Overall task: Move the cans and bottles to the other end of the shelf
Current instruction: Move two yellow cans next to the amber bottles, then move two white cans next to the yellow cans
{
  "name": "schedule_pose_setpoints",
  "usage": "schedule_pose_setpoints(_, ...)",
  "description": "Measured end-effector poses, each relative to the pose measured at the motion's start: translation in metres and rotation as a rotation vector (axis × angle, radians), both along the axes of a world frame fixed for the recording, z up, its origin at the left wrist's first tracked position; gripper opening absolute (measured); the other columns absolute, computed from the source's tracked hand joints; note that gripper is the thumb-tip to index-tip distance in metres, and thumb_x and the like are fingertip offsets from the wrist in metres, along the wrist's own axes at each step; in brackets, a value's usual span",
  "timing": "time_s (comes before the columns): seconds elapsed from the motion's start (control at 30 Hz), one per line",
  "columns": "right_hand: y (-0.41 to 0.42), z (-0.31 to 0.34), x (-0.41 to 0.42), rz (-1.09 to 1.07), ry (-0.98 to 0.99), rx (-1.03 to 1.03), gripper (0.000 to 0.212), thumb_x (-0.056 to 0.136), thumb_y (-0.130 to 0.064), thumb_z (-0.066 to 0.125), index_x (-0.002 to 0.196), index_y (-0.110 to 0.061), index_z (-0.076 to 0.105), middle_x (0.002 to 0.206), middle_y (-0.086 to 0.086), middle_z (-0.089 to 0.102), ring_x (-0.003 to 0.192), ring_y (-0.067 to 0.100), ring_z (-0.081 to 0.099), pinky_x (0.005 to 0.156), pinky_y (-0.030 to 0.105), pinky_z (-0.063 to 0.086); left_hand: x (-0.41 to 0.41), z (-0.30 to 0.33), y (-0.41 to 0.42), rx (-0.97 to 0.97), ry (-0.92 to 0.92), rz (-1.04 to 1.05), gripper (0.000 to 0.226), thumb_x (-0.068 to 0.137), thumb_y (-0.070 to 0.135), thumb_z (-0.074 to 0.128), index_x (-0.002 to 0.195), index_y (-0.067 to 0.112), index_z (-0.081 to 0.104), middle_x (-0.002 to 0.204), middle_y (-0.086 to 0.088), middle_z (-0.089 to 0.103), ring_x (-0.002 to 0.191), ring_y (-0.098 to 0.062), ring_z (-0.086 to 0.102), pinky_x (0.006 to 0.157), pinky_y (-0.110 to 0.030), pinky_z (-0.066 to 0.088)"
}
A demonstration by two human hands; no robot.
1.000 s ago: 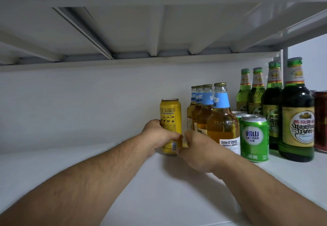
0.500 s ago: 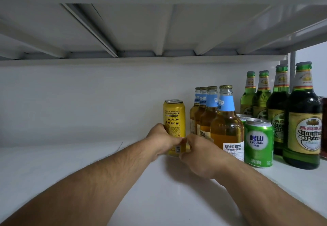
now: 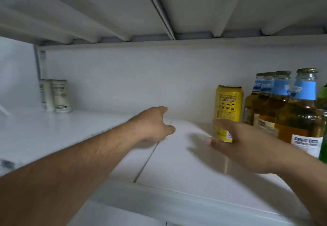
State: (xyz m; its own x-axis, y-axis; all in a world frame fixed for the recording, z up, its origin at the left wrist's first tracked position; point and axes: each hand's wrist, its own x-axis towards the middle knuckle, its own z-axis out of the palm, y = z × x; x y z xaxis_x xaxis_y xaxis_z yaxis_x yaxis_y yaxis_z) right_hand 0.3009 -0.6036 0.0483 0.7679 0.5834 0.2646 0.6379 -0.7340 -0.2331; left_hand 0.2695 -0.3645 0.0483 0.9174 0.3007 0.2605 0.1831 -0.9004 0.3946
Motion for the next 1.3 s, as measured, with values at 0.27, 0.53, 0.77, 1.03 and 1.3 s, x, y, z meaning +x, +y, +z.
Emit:
schedule_pose_setpoints(0.27,0.098,0.018,-0.055,0.147,-0.032,-0.088,0.084,0.093,-0.07,0.039,0.16,-0.024,0.021,0.165,-0.008,0.027,0.149,0.013,0.031,0.116,0.025,0.027,-0.118,-0.007,0.1,-0.051,-0.087,0.166,0.08,0.094,0.048,0.064,0.162,0.025,0.029,0.167,0.004,0.032,0.151,-0.016,0.037,0.122,-0.031,0.031)
schedule_pose_setpoints(0.53,0.26,0.019,-0.14,0.286,-0.039,-0.122,0.085,0.096,-0.068,0.04,0.162,-0.019,0.016,0.166,-0.001,0.027,0.149,0.021,0.032,0.117,0.034,0.031,-0.24,-0.013,0.201,-0.06,-0.098,0.294,0.08,0.096,0.05,0.062,0.163,0.026,0.025,0.169,0.005,0.028,0.152,-0.016,0.034,0.122,-0.031,0.03)
schedule_pose_setpoints(0.77,0.365,0.018,-0.191,0.267,-0.019,-0.164,0.083,0.098,-0.065,0.04,0.159,-0.011,0.023,0.16,0.006,0.039,0.143,0.027,0.041,0.113,0.041,0.037,-0.303,-0.028,0.27,-0.08,-0.079,0.365,0.08,0.096,0.051,0.06,0.164,0.025,0.024,0.169,0.004,0.027,0.152,-0.018,0.035,0.122,-0.036,0.033)
schedule_pose_setpoints(1.03,0.438,0.026,-0.194,0.235,-0.034,-0.18,0.08,0.098,-0.063,0.043,0.157,-0.011,0.025,0.152,0.007,0.047,0.136,0.028,0.047,0.109,0.042,0.042,-0.312,-0.023,0.332,-0.151,-0.119,0.412,0.081,0.097,0.05,0.061,0.164,0.024,0.023,0.168,0.003,0.031,0.15,-0.021,0.038,0.12,-0.036,0.036)
schedule_pose_setpoints(1.3,0.489,0.032,-0.161,0.281,-0.105,-0.119,0.064,0.102,-0.053,0.045,0.151,-0.013,0.036,0.146,0.007,0.052,0.131,0.027,0.051,0.1,0.032,0.042,-0.273,-0.02,0.384,-0.141,-0.105,0.462,0.08,0.096,0.047,0.061,0.163,0.022,0.025,0.165,0.0,0.037,0.147,-0.022,0.043,0.116,-0.034,0.039)
